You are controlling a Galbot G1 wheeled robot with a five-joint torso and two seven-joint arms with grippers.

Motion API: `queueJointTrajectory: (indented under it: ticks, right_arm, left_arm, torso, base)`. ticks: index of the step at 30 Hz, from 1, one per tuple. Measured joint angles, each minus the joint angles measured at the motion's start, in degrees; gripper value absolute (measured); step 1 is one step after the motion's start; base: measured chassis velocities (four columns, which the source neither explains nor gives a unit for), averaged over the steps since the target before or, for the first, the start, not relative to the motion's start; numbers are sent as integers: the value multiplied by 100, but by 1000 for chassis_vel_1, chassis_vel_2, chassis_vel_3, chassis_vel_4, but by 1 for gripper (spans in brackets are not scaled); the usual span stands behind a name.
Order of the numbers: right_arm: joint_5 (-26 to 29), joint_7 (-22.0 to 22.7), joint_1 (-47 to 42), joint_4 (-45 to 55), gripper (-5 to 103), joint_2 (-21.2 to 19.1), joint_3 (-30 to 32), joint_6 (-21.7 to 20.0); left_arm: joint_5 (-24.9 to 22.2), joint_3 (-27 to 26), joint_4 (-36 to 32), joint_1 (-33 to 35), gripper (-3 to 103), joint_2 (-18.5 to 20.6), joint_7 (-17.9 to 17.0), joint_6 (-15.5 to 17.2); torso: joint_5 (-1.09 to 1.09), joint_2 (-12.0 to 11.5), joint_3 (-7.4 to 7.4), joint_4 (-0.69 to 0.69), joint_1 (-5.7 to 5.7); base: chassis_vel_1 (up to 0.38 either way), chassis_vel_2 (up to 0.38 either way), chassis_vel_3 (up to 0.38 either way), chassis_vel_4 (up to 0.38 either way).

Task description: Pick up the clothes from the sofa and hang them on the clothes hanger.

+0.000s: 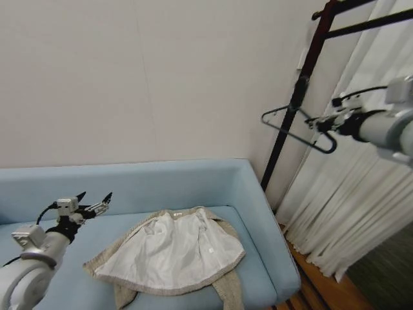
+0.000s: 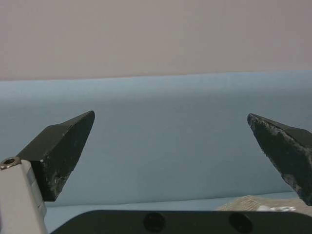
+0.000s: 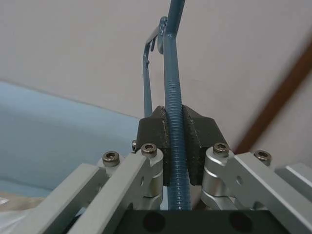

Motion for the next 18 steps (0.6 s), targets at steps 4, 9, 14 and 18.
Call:
queueJointTrajectory:
  ticks: [4,9,14,18]
  right_arm:
    - [-832,-1089,-674,-420,8,481,-11,910]
    - [-1072,-1156,-1857,-775,8,1291,530,1451]
    - [-1323,-1244,-3603,-609,8,1516,1718,1702]
    - [-1713,-1725,-5052,-530,8,1549,2663,1834]
  left_arm:
    - [184,131,330,-39,100,-9,2,-157]
    - [335,281,443,-79,100,-108,38,-238]
    - [405,631,523,-253,100,-10,105,-250]
    - [463,718,637,-171,100,79,208,-344]
  torso:
    - [-1,0,0,1,0]
    - [-2,-2,2,8,2]
    - [-2,-2,1,-5,2]
    - [6,-2,0,-2,1]
  base:
    - [0,0,0,0]
    - [0,0,0,0]
    - [0,0,0,0]
    - [0,0,0,0]
